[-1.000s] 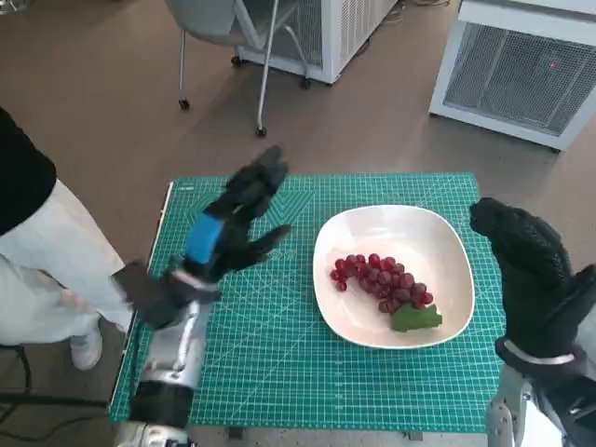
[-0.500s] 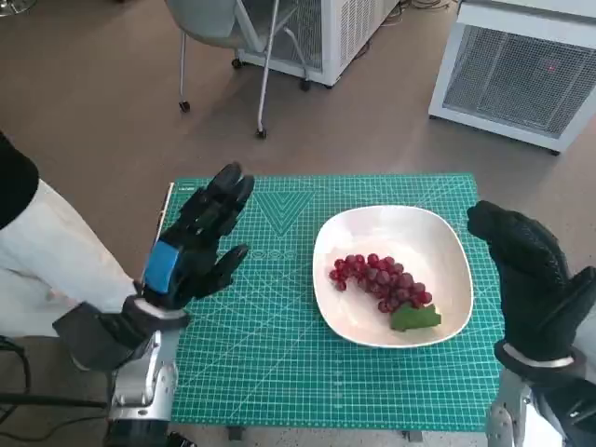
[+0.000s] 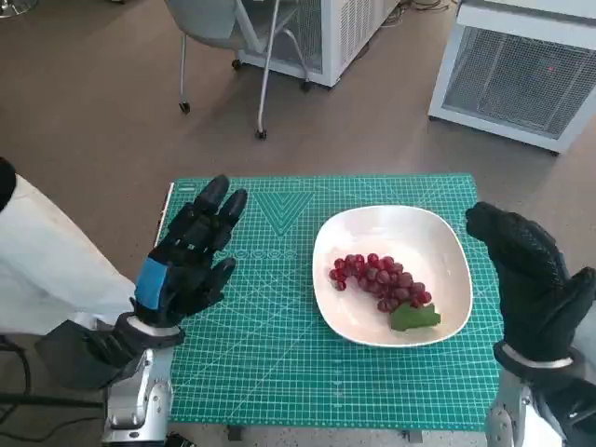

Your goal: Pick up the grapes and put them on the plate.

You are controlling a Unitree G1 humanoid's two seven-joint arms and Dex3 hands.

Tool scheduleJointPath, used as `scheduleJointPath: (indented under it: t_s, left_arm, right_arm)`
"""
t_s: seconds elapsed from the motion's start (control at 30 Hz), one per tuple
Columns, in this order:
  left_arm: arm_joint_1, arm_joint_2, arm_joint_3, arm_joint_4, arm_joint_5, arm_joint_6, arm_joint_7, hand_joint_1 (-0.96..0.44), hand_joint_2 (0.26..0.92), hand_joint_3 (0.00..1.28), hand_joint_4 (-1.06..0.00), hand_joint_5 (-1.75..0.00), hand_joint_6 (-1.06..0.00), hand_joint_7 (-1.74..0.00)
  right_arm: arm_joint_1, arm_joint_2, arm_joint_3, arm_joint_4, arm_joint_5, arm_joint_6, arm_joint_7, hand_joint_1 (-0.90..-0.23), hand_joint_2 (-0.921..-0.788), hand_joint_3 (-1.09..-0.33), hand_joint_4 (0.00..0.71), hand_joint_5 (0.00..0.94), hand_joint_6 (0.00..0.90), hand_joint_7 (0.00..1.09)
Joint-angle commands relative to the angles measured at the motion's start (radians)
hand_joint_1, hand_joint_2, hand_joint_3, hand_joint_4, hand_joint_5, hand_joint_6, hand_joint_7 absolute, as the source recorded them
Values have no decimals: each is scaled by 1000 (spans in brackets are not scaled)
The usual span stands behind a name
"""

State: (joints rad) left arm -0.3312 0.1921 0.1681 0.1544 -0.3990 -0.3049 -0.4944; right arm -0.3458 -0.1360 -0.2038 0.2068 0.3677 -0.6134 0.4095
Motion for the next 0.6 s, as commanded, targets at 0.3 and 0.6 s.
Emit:
scheduleJointPath:
  t_s: [0.3,0.6]
  left_arm:
    - [19,-2,3,-21,-6,40,0,-384,921,378,-166,0,-212,0]
    - [15,-2,7,-15,-11,59,-3,-375,921,373,-164,0,-214,-2]
  right_arm:
    - [20,-2,6,-1,-4,22,0,-476,-921,-540,635,0,368,559]
    - [15,-2,8,5,-5,18,2,-476,-921,-544,632,0,360,569]
